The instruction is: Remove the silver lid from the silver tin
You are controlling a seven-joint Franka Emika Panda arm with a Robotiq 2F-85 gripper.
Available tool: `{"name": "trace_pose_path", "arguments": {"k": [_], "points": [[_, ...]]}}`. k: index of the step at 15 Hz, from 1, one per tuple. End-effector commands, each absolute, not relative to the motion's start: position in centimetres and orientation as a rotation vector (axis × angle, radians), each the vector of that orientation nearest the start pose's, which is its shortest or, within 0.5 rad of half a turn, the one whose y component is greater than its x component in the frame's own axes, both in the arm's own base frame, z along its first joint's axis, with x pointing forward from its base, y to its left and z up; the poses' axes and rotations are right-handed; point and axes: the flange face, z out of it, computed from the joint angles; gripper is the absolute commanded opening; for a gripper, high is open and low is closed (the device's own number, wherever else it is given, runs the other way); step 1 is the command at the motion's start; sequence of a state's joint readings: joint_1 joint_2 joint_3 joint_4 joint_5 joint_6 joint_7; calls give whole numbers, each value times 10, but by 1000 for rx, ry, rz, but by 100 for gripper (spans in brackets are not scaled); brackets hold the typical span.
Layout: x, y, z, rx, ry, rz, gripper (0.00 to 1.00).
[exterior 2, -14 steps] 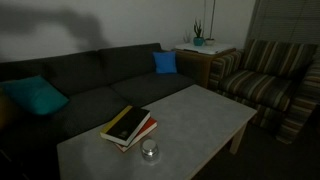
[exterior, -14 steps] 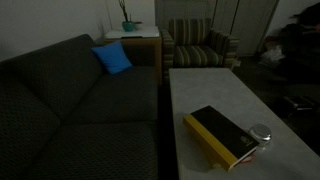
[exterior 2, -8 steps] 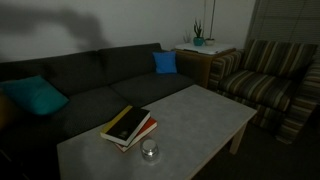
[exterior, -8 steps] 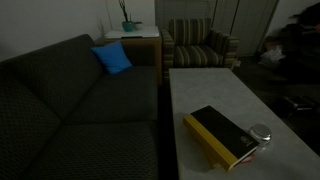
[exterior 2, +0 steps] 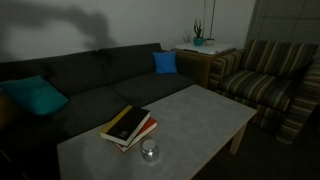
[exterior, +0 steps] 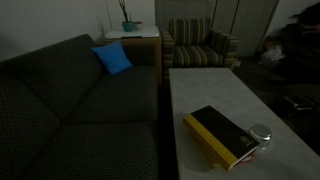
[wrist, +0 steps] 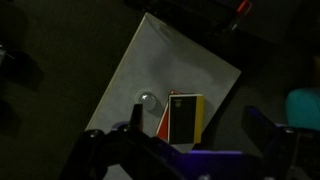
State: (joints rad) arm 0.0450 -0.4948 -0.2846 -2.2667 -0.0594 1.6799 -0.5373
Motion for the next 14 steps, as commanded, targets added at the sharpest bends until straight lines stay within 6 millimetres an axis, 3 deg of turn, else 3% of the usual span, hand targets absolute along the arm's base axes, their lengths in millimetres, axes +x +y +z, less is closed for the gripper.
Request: {"name": "trace_pose_path", "arguments": {"k": [1, 4, 9, 11, 12, 14], "points": [[436, -91, 523, -2933, -704, 332, 100], [475, -71, 510, -2875, -833, 501, 100], [529, -65, 470, -2695, -1001, 785, 100], [541, -70, 457, -2587, -1096, 845, 100], [524, -60, 464, -2677, -1029, 775, 100], [537, -65, 450, -2618, -1067, 825, 100]]}}
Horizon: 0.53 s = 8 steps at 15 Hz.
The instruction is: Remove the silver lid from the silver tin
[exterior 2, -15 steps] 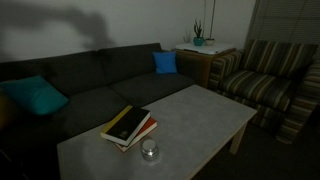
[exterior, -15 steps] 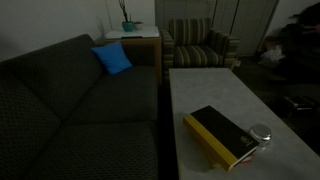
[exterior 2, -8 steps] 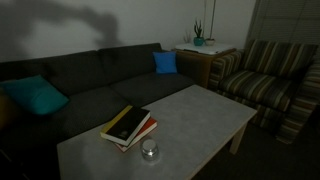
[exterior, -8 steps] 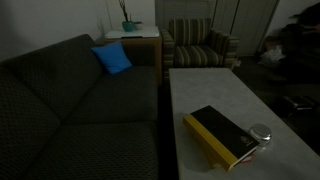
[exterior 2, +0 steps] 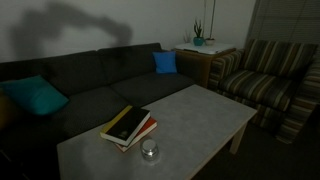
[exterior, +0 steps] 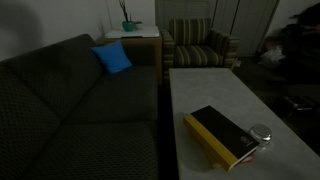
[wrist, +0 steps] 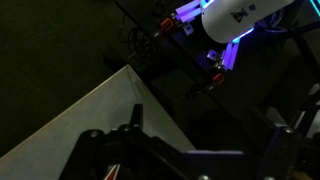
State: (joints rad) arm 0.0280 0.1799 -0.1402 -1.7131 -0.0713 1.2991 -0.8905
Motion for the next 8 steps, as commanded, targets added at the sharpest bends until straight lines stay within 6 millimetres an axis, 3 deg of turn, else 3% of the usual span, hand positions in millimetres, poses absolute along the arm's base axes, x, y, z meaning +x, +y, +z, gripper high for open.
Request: {"name": "trace_pose_path", "arguments": {"k": [1, 4, 8], "points": [[540, -67, 448, -2609, -1070, 832, 100], [542, -68, 451, -2607, -1074, 830, 100], [555, -46, 432, -2681, -978, 786, 100]]}}
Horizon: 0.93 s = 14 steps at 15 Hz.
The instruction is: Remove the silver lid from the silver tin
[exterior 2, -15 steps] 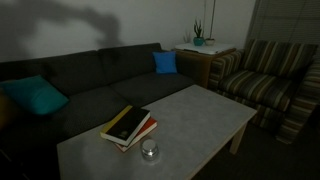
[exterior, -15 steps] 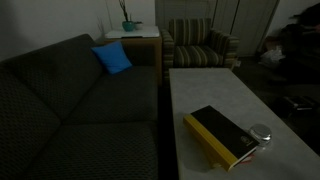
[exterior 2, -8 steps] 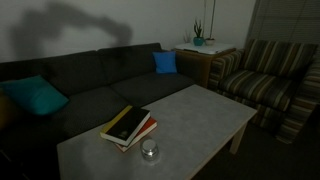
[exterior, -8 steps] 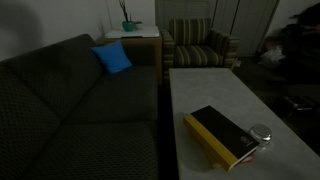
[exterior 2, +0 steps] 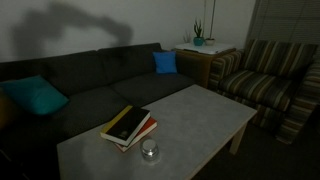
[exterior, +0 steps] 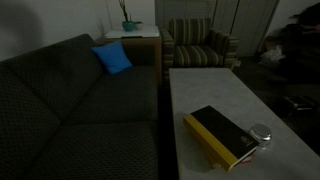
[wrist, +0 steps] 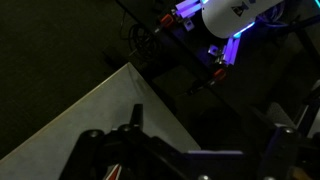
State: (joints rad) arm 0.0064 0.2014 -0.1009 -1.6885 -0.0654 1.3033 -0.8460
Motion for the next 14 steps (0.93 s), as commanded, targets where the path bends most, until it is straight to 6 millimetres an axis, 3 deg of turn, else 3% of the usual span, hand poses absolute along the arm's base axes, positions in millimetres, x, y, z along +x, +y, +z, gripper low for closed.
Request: {"name": "trace_pose_path", "arguments": {"k": [1, 6, 9, 10, 12, 14], "points": [[559, -41, 425, -2693, -962, 782, 100], [590, -19, 375, -2768, -918, 763, 100], [614, -16, 330, -2739, -904, 842, 100], [595, -12, 352, -2756, -927, 809, 100], [599, -10, 335, -2740, -927, 839, 100], [599, -9, 341, -2744, -931, 828, 100]]}}
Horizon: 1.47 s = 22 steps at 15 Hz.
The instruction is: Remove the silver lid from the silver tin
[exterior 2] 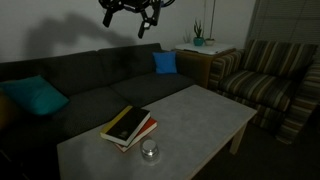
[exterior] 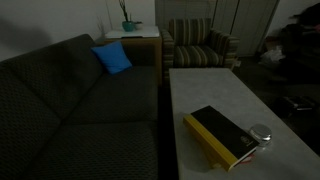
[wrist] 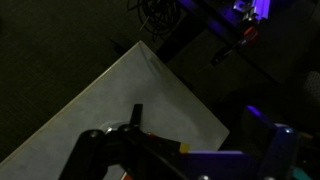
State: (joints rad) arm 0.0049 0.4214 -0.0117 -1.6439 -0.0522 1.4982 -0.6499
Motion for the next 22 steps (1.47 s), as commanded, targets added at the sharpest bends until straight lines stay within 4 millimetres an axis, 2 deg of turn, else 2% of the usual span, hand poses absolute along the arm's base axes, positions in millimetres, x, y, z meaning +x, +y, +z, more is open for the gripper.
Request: {"name": "trace_pose_path", "arguments": {"k": [1, 3, 5, 7, 9, 11, 14, 16, 17, 19, 22], "points": [[599, -9, 345, -2748, -932, 820, 100], [595, -5, 352, -2821, -945, 827, 100], [603, -1, 343, -2945, -908, 755, 100], [617, 1, 323, -3040, -876, 699, 100], [631, 2, 296, -3090, -855, 695, 100], [642, -1, 261, -3092, -855, 739, 100], [647, -8, 198, -2987, -917, 899, 100], [647, -11, 166, -2897, -1007, 984, 100], [639, -4, 185, -2965, -936, 916, 100], [641, -7, 157, -2922, -975, 963, 100], [645, -8, 156, -2914, -980, 974, 100]]}}
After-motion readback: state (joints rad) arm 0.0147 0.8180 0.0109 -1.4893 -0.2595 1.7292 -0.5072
